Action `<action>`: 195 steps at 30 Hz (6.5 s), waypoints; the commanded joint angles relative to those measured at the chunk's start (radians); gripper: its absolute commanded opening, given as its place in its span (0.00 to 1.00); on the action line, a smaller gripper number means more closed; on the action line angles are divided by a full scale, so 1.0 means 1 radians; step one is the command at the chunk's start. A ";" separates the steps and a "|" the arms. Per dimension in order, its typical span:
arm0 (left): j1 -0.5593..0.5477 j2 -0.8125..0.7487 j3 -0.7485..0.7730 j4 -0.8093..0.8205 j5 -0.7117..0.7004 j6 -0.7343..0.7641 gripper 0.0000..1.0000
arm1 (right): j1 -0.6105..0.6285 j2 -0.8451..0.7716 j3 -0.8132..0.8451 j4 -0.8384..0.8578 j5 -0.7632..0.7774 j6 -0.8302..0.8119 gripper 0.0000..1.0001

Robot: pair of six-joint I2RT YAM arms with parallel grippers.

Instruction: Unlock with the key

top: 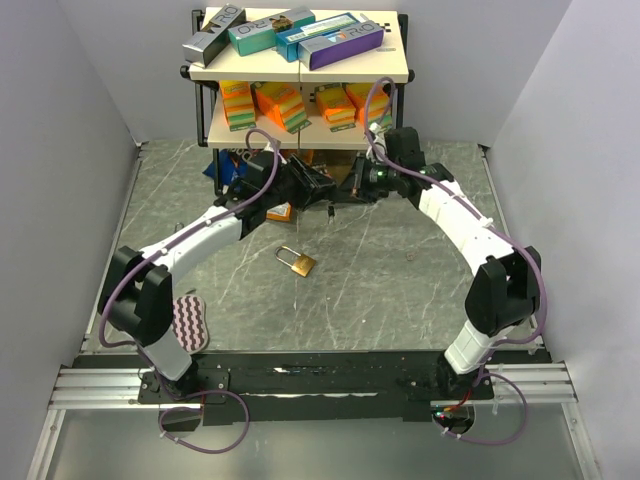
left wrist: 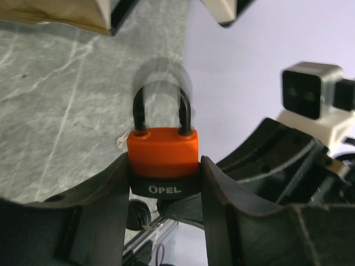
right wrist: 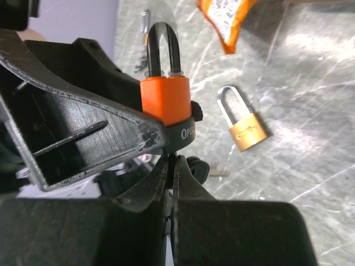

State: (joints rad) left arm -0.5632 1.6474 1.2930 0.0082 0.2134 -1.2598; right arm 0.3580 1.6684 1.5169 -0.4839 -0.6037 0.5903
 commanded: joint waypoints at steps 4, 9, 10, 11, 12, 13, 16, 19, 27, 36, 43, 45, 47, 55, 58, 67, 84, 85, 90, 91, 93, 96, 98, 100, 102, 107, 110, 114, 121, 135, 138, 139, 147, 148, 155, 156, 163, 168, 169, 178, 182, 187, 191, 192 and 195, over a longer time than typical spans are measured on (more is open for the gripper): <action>-0.058 -0.123 -0.046 0.162 0.316 0.027 0.01 | -0.096 -0.029 0.031 0.332 0.035 0.086 0.00; -0.058 -0.141 -0.052 0.162 0.305 0.040 0.01 | -0.102 -0.033 0.043 0.324 0.013 0.092 0.00; -0.058 -0.140 -0.047 0.136 0.302 0.043 0.01 | -0.102 -0.035 0.045 0.320 0.013 0.088 0.00; -0.058 -0.138 -0.038 0.121 0.291 0.046 0.01 | -0.102 -0.038 0.046 0.308 0.012 0.073 0.00; -0.058 -0.135 -0.032 0.104 0.284 0.054 0.01 | -0.102 -0.042 0.049 0.300 0.012 0.063 0.00; -0.056 -0.135 -0.026 0.076 0.271 0.059 0.01 | -0.102 -0.048 0.046 0.289 0.012 0.051 0.02; -0.034 -0.139 -0.006 -0.008 0.228 0.082 0.01 | -0.102 -0.100 0.026 0.243 0.018 -0.022 0.30; 0.002 -0.165 -0.035 -0.028 0.222 0.105 0.01 | -0.106 -0.163 -0.004 0.191 0.018 -0.088 0.52; 0.085 -0.258 -0.132 0.063 0.486 0.336 0.01 | -0.160 -0.248 0.000 0.140 -0.151 -0.179 0.87; 0.075 -0.310 -0.161 0.101 0.897 0.407 0.01 | -0.137 -0.199 0.011 0.368 -0.547 -0.078 0.88; 0.059 -0.334 -0.189 0.151 0.969 0.349 0.01 | -0.048 -0.176 -0.032 0.512 -0.650 0.013 0.88; 0.057 -0.330 -0.175 0.138 0.972 0.358 0.01 | -0.025 -0.165 -0.018 0.458 -0.656 -0.012 0.88; 0.057 -0.324 -0.156 0.127 0.969 0.373 0.01 | 0.004 -0.151 -0.006 0.412 -0.654 -0.062 0.87; 0.057 -0.325 -0.146 0.087 0.893 0.415 0.01 | 0.039 -0.150 -0.014 0.246 -0.676 -0.170 0.83; 0.059 -0.333 -0.152 0.081 0.854 0.422 0.01 | 0.045 -0.160 -0.035 0.220 -0.686 -0.188 0.80; 0.062 -0.356 -0.159 0.050 0.767 0.453 0.01 | 0.055 -0.168 -0.052 0.208 -0.685 -0.188 0.46; -0.085 -0.298 0.077 -0.583 -0.075 0.709 0.01 | 0.122 -0.064 0.164 -0.220 -0.204 -0.336 0.00; -0.098 -0.285 0.092 -0.596 -0.122 0.702 0.01 | 0.133 -0.061 0.178 -0.229 -0.165 -0.331 0.00; -0.145 -0.255 0.130 -0.656 -0.235 0.680 0.01 | 0.148 -0.056 0.181 -0.223 -0.085 -0.287 0.00; -0.145 -0.255 0.124 -0.651 -0.233 0.680 0.01 | 0.148 -0.056 0.178 -0.222 -0.079 -0.285 0.00; -0.145 -0.262 0.112 -0.628 -0.229 0.674 0.01 | 0.150 -0.055 0.178 -0.232 -0.065 -0.290 0.00; -0.145 -0.267 0.100 -0.626 -0.223 0.671 0.01 | 0.148 -0.053 0.183 -0.240 -0.051 -0.293 0.02; -0.145 -0.262 0.094 -0.629 -0.221 0.672 0.01 | 0.148 -0.055 0.177 -0.231 -0.062 -0.290 0.13; -0.145 -0.261 0.080 -0.622 -0.192 0.672 0.01 | 0.150 -0.059 0.161 -0.211 -0.071 -0.277 0.27; -0.145 -0.265 0.056 -0.614 -0.180 0.677 0.01 | 0.148 -0.064 0.152 -0.197 -0.087 -0.268 0.35; -0.145 -0.301 -0.003 -0.608 -0.155 0.689 0.01 | 0.145 -0.071 0.129 -0.180 -0.084 -0.267 0.64; -0.144 -0.330 -0.044 -0.606 -0.149 0.694 0.01 | 0.141 -0.078 0.112 -0.168 -0.079 -0.259 0.71; -0.116 -0.360 -0.128 -0.616 -0.143 0.695 0.01 | 0.130 -0.087 0.094 -0.154 -0.070 -0.245 0.76; 0.037 -0.374 -0.268 -0.645 -0.079 0.729 0.01 | 0.102 -0.108 0.045 -0.130 -0.065 -0.231 0.77; 0.189 -0.186 -0.394 -0.568 0.227 0.873 0.01 | 0.088 -0.121 0.022 -0.127 -0.074 -0.234 0.77; 0.210 -0.097 -0.370 -0.589 0.199 0.901 0.01 | 0.087 -0.127 0.014 -0.128 -0.073 -0.238 0.77; 0.213 -0.080 -0.365 -0.593 0.192 0.910 0.01 | 0.085 -0.128 0.012 -0.130 -0.071 -0.238 0.77; 0.264 0.054 -0.313 -0.613 0.097 0.956 0.01 | 0.072 -0.156 -0.012 -0.127 -0.056 -0.247 0.77; 0.266 0.063 -0.307 -0.619 0.045 0.967 0.01 | 0.068 -0.157 -0.012 -0.127 -0.056 -0.247 0.77; 0.266 0.144 -0.241 -0.692 -0.204 0.967 0.01 | 0.067 -0.153 -0.004 -0.127 -0.056 -0.251 0.77; 0.267 0.164 -0.236 -0.700 -0.210 0.967 0.01 | 0.065 -0.154 -0.001 -0.128 -0.056 -0.254 0.77; 0.301 0.223 -0.212 -0.758 -0.414 0.955 0.01 | 0.059 -0.162 0.003 -0.148 -0.036 -0.274 0.77; 0.406 0.232 -0.207 -0.740 -0.430 0.965 0.01 | 0.053 -0.174 -0.011 -0.157 -0.021 -0.285 0.78; 0.419 0.233 -0.201 -0.726 -0.421 0.970 0.01 | 0.053 -0.177 -0.012 -0.156 -0.019 -0.288 0.78; 0.534 0.337 -0.038 -0.660 -0.476 1.042 0.01 | 0.045 -0.193 -0.018 -0.177 -0.002 -0.302 0.78; 0.559 0.383 0.058 -0.639 -0.491 1.079 0.01 | 0.045 -0.199 -0.023 -0.176 0.007 -0.302 0.78; 0.560 0.437 0.161 -0.646 -0.476 1.100 0.01 | 0.044 -0.190 -0.011 -0.188 0.010 -0.308 0.78; 0.560 0.462 0.169 -0.645 -0.460 1.105 0.01 | 0.044 -0.185 -0.003 -0.194 0.013 -0.310 0.78; 0.560 0.460 0.166 -0.643 -0.465 1.103 0.01 | 0.045 -0.182 -0.001 -0.194 0.015 -0.308 0.78; 0.560 0.466 0.155 -0.645 -0.488 1.096 0.01 | 0.044 -0.177 0.003 -0.197 0.015 -0.311 0.78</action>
State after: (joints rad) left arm -0.0044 2.0422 1.4792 -0.6769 -0.2344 -0.1719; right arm 0.4114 1.5215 1.4975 -0.6746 -0.5968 0.2935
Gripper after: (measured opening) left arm 0.508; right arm 0.776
